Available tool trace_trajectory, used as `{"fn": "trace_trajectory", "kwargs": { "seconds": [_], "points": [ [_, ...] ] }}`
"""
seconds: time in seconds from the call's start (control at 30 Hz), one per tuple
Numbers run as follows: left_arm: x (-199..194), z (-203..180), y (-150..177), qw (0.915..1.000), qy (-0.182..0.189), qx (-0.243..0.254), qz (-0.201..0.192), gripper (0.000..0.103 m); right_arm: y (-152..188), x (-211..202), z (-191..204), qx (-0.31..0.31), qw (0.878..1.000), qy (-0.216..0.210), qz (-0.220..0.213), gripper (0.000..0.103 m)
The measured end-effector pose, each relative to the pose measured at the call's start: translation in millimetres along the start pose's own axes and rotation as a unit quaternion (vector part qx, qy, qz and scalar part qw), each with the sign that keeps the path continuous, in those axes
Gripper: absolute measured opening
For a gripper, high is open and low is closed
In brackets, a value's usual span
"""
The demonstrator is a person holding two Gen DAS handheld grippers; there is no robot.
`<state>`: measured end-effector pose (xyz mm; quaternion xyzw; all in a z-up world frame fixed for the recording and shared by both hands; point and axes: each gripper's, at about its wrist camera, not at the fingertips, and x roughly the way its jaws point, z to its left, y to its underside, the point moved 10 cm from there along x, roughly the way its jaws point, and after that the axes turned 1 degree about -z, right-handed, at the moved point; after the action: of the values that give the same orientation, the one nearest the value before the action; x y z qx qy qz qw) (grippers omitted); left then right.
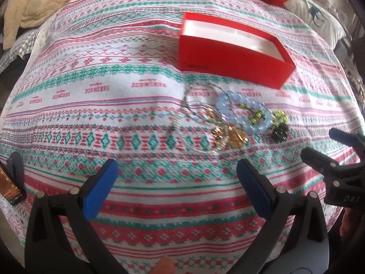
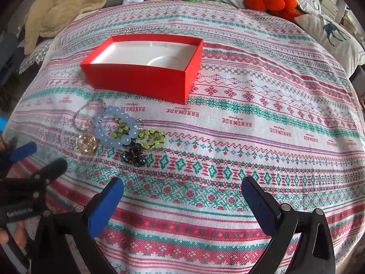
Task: Organize jewelry
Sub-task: 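Grasp the light blue bead bracelet with the right tool while the left tool grasps the silver chain bracelet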
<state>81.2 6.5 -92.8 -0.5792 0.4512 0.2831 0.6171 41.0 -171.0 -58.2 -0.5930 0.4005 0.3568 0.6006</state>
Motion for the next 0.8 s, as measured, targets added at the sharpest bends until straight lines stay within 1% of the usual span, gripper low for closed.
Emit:
{"fn": "trace_trajectory", "kwargs": {
  "seconds": [0.03, 0.13, 0.27, 0.33, 0.47, 0.53, 0.57, 0.63, 0.67, 0.73, 0.8],
  "points": [
    [0.7, 2.0, -1.7, 1.0000, 0.006, -0.005, 0.001, 0.101, -1.6, 0.8, 1.4, -0.001, 1.000, -0.006, 0.003, 0.103],
    [4.5, 8.7, -10.8, 0.9986, 0.042, -0.032, 0.006, 0.093, -7.7, 2.8, 6.1, -0.006, 1.000, -0.020, 0.007, 0.103],
    [12.5, 9.7, -24.4, 0.9961, 0.072, -0.050, 0.010, 0.083, -17.6, 5.2, 10.2, -0.002, 0.999, -0.044, 0.014, 0.103],
    [16.5, 8.3, -27.7, 0.9951, 0.081, -0.055, 0.016, 0.077, -21.5, 7.1, 12.3, 0.008, 0.998, -0.064, 0.020, 0.103],
    [23.4, 10.7, -33.3, 0.9938, 0.089, -0.061, 0.027, 0.070, -25.7, 11.5, 22.6, 0.016, 0.993, -0.108, 0.044, 0.101],
    [24.1, 12.8, -35.2, 0.9936, 0.089, -0.063, 0.027, 0.061, -28.4, 15.3, 29.6, 0.010, 0.991, -0.119, 0.054, 0.094],
    [23.5, 15.3, -35.4, 0.9937, 0.088, -0.064, 0.027, 0.057, -30.2, 17.7, 32.3, 0.008, 0.990, -0.125, 0.057, 0.092],
    [22.9, 20.3, -32.2, 0.9942, 0.084, -0.062, 0.028, 0.047, -35.1, 23.5, 38.4, 0.011, 0.988, -0.138, 0.062, 0.083],
    [22.9, 20.9, -32.1, 0.9945, 0.082, -0.059, 0.029, 0.046, -38.0, 26.2, 41.5, 0.013, 0.987, -0.144, 0.063, 0.081],
    [23.2, 20.6, -32.5, 0.9947, 0.081, -0.055, 0.030, 0.041, -44.5, 28.9, 49.9, 0.013, 0.985, -0.159, 0.063, 0.073],
    [22.3, 21.8, -30.8, 0.9947, 0.083, -0.052, 0.030, 0.039, -50.9, 28.7, 60.8, 0.001, 0.984, -0.167, 0.058, 0.068]
  ]
}}
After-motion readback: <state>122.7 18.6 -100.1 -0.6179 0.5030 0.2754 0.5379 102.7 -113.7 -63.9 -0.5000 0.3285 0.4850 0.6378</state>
